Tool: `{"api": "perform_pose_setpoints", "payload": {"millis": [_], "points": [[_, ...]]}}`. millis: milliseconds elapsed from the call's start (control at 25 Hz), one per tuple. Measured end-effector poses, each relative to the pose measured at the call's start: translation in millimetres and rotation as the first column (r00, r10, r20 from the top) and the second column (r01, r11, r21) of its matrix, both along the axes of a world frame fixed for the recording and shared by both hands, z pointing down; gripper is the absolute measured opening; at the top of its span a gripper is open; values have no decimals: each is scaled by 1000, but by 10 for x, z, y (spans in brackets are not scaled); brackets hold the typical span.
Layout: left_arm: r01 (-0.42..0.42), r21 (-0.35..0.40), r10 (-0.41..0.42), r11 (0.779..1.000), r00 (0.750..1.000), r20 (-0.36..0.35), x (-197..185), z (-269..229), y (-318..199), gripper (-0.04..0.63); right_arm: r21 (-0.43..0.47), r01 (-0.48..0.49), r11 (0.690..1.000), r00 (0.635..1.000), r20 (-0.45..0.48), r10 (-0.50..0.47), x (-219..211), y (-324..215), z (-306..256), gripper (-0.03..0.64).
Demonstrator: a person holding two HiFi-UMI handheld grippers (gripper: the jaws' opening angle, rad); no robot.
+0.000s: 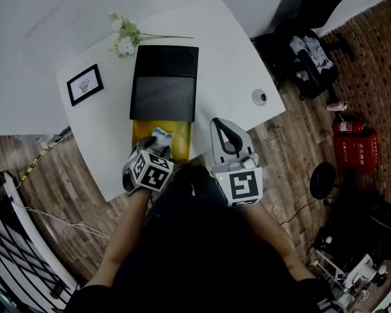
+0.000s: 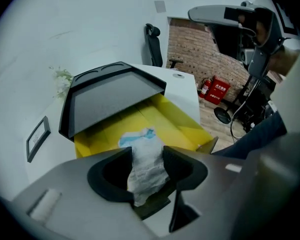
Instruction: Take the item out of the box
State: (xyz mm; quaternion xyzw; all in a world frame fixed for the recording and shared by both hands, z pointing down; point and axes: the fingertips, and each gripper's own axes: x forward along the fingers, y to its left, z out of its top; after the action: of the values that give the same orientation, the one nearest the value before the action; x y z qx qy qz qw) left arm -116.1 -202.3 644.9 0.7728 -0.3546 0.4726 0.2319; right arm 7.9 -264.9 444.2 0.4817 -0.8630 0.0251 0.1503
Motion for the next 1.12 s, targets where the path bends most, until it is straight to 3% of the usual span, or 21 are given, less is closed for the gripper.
{"api": "perform_pose_setpoints", "payload": {"millis": [360,760,960,1120], "points": [[-50,19,49,999,996,69,-21,26,7,123,-3,-9,1000,1000,5,9,39,-14,17,11],[26,108,-28,994,999,15,-116,-252,-76,67,14,16,1000,1000,14,-16,15,-47,-47,11],[81,212,-77,974,997,-25,-150,-616,-197,63,42,32,999,999,30,-33,-22,-93,-143,11],[147,310,-129,939,989,-78,-202,-992,-295,62,66,50,997,998,28,-52,-57,-99,-270,11]]}}
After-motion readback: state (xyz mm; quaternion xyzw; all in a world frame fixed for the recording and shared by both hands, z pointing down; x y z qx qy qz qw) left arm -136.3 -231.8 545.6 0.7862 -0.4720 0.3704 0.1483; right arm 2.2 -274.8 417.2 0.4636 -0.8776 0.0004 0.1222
